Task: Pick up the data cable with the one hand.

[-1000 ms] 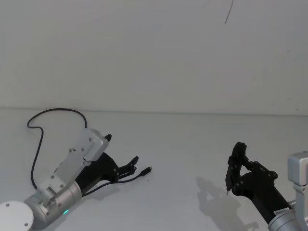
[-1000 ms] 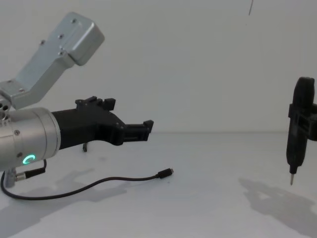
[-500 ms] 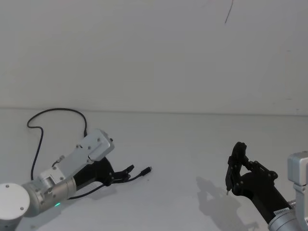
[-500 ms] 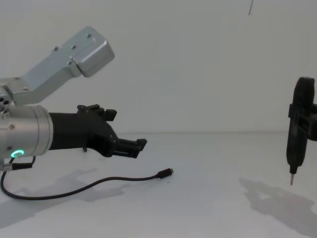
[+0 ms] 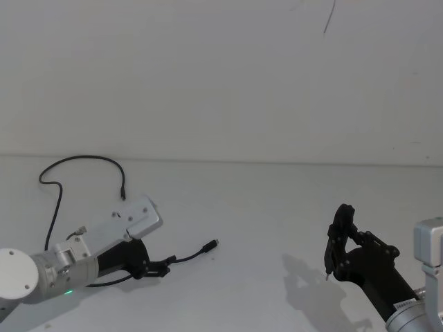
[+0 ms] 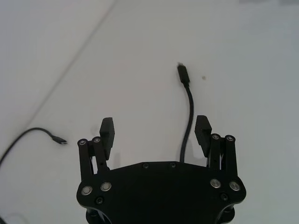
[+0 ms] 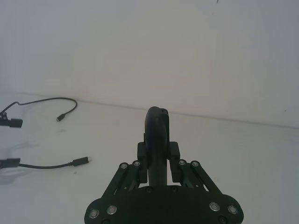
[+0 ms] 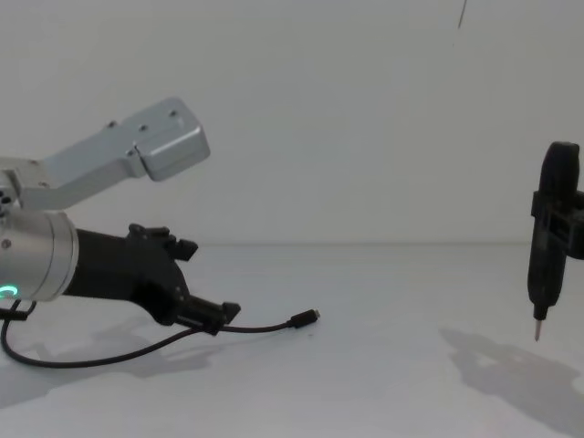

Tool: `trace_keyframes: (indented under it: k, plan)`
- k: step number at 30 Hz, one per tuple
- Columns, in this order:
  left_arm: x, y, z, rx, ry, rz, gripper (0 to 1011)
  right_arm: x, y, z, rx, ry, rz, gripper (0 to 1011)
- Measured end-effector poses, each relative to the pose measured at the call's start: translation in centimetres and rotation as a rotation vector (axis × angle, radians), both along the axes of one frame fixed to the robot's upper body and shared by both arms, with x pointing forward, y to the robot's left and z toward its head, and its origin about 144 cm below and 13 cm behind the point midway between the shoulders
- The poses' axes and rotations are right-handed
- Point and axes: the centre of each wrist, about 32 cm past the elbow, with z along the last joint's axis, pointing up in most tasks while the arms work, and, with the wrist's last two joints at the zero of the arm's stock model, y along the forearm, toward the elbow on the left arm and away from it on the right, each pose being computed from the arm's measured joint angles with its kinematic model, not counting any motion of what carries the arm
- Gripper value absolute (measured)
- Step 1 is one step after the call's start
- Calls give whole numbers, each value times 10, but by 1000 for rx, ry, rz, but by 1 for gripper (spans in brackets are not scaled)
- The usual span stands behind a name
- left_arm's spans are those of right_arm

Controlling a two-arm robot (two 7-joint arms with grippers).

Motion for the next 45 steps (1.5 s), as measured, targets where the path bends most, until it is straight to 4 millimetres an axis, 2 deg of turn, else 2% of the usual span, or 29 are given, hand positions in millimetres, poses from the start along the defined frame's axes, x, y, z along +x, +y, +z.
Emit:
trace_keyframes:
  k: [11,28,38,39,40,42,44,45]
  plan:
    - [12,1,-7,32,92,-39,1002,0,0,0,0,0,0,269]
    - [17,3,-10,7,147,-28,1001,0,0,0,0,0,0,269]
    - [18,4,-12,-6,175,-23,793,0,0,0,0,0,0,269]
    - [18,5,-12,-7,178,-22,738,0,0,0,0,0,0,269]
    - [18,5,-12,-7,178,-22,738,0,0,0,0,0,0,269]
    - [19,5,-12,-10,182,-22,637,0,0,0,0,0,0,269]
    - [19,5,-12,-10,183,-21,600,0,0,0,0,0,0,269]
    - [19,5,-12,-11,185,-21,540,0,0,0,0,0,0,269]
